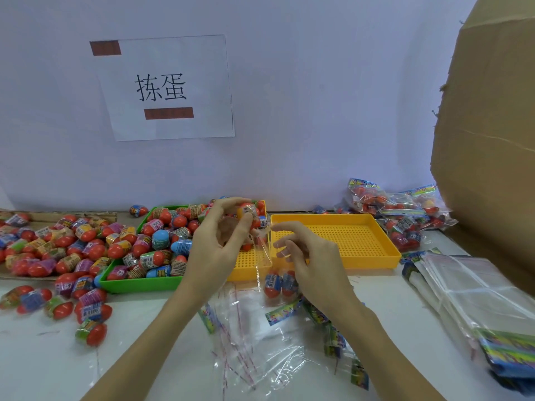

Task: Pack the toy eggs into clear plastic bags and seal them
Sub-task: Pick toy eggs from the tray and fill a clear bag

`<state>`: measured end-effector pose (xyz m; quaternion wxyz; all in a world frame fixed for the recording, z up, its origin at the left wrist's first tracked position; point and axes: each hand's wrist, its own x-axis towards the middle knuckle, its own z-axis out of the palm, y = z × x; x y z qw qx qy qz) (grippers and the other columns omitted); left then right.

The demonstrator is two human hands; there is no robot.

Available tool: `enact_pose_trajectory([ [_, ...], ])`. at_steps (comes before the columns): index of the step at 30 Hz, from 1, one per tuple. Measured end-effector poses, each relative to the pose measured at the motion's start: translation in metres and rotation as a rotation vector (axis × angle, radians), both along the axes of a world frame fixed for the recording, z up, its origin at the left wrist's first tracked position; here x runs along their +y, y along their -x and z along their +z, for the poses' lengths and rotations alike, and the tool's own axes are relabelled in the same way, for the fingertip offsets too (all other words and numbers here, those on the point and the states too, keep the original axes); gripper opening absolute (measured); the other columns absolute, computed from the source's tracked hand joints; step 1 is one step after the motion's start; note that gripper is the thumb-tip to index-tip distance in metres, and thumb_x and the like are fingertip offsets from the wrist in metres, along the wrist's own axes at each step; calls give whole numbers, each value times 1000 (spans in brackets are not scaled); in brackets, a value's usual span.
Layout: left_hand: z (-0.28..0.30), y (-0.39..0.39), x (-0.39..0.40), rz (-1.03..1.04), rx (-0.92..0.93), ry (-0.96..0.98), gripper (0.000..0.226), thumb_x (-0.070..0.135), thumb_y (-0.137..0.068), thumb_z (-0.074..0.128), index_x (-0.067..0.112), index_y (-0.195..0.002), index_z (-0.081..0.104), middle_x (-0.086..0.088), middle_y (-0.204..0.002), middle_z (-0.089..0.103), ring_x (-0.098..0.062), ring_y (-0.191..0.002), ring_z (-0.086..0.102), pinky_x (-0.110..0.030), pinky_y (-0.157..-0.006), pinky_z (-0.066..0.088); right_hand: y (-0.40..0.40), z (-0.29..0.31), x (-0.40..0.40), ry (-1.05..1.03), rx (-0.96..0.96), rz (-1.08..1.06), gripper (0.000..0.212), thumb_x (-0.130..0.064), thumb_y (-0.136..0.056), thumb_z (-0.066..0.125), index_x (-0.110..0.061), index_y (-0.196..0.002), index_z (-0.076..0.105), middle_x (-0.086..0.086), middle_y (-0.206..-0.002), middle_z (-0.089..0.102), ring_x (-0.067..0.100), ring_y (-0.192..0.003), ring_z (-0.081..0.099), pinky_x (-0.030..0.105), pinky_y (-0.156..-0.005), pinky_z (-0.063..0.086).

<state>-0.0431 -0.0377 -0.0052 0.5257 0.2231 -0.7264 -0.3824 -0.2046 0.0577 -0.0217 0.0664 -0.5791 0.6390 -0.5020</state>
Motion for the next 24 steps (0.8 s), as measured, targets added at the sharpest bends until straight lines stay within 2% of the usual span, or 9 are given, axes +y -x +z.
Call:
enact_pose_trajectory([
  [2, -2, 4, 5, -80, -5, -17, 27, 28, -105, 62, 18, -130, 62, -1, -106, 75, -25, -90, 77, -37, -82, 64, 0, 0, 0, 7, 0, 6, 30, -14, -109, 53, -32, -126, 70, -9, -99, 76, -2, -88, 72, 24, -75, 63],
  [5, -8, 8, 11, -76, -73, -2, 29, 30, -105, 61, 19, -132, 61, 5, -115, 71, -26, -85, 78, -44, -86, 64, 0, 0, 0, 25, -4, 12, 25, -10, -108, 56, -26, -119, 72, -10, -98, 77, -1, -89, 72, 24, -77, 62],
  [8, -11, 11, 11, -52, -117, 16, 32, 32, -102, 64, 25, -133, 61, 8, -109, 70, -23, -77, 74, -37, -84, 62, 0, -2, -1, 32, -17, 22, 14, -9, -106, 60, -19, -109, 69, -11, -95, 76, 0, -88, 73, 26, -77, 61],
  [11, -11, 10, 8, -26, -130, 27, 37, 20, -99, 75, 27, -133, 63, 13, -117, 70, -20, -70, 72, -26, -76, 60, -1, -1, -2, 32, -31, 36, 6, -14, -103, 66, -19, -106, 67, -10, -94, 74, 4, -89, 72, 24, -77, 59],
  [14, -10, 8, 7, -36, -122, -2, 37, 18, -95, 78, 28, -128, 65, 19, -115, 70, -14, -81, 75, -20, -77, 59, -2, -1, -3, 39, -33, 52, 5, -15, -102, 67, -18, -105, 67, -11, -94, 73, 4, -91, 71, 19, -78, 58],
  [17, -11, 8, 4, -31, -129, -48, 30, 22, -96, 78, 31, -122, 66, 19, -110, 72, -10, -94, 74, -19, -82, 59, -3, 0, -3, 69, -50, 44, 6, -13, -102, 68, -19, -105, 68, -13, -95, 72, 2, -92, 71, 15, -80, 56],
  [21, -13, 7, 3, -9, -190, -24, 25, 26, -96, 78, 30, -118, 67, 13, -106, 74, -12, -91, 76, -24, -83, 61, -1, 0, -3, 98, -99, 21, 7, -11, -101, 69, -18, -104, 70, -11, -93, 74, 4, -91, 73, 16, -80, 56],
  [24, -14, 8, 3, -1, -232, -26, 22, 27, -97, 77, 32, -116, 68, 11, -105, 74, -11, -87, 76, -20, -80, 60, 0, -1, -3, 92, -90, 8, 6, -13, -101, 70, -18, -104, 70, -13, -93, 73, 2, -91, 70, 14, -79, 55],
])
